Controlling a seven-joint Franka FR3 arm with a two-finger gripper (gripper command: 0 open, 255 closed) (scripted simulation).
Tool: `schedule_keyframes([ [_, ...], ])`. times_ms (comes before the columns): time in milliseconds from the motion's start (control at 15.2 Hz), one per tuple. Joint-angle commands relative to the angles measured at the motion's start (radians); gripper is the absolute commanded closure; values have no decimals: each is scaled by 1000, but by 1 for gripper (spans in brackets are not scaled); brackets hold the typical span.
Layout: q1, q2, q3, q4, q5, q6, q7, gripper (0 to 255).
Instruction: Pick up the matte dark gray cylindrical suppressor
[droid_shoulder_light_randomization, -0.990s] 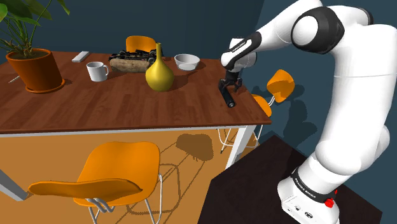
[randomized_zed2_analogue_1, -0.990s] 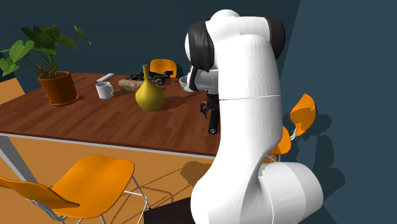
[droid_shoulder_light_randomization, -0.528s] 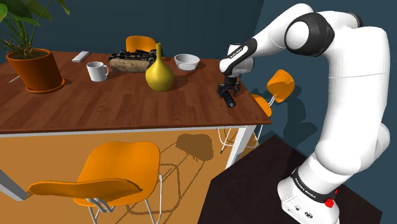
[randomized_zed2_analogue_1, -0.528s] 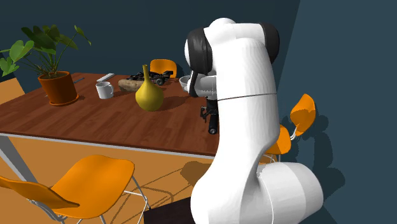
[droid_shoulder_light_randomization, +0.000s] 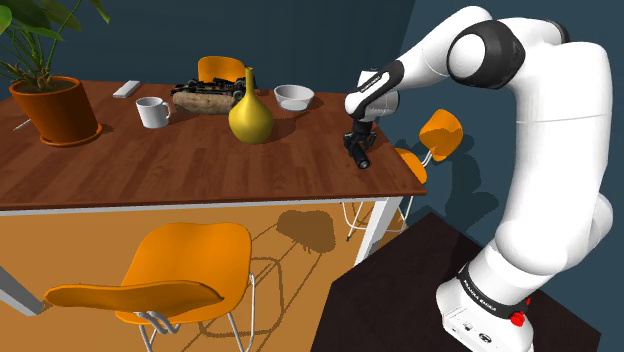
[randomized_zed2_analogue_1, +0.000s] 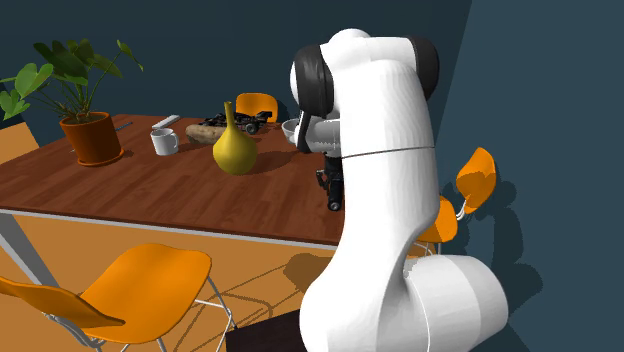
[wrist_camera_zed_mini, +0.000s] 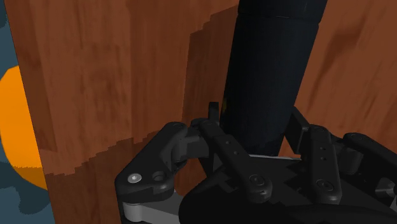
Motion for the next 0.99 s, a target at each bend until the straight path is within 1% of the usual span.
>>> schedule_keyframes([
  [0,0,1,0,0,0,0,0,255],
  [924,10,-112,-13,21,-20,-132,5,255],
])
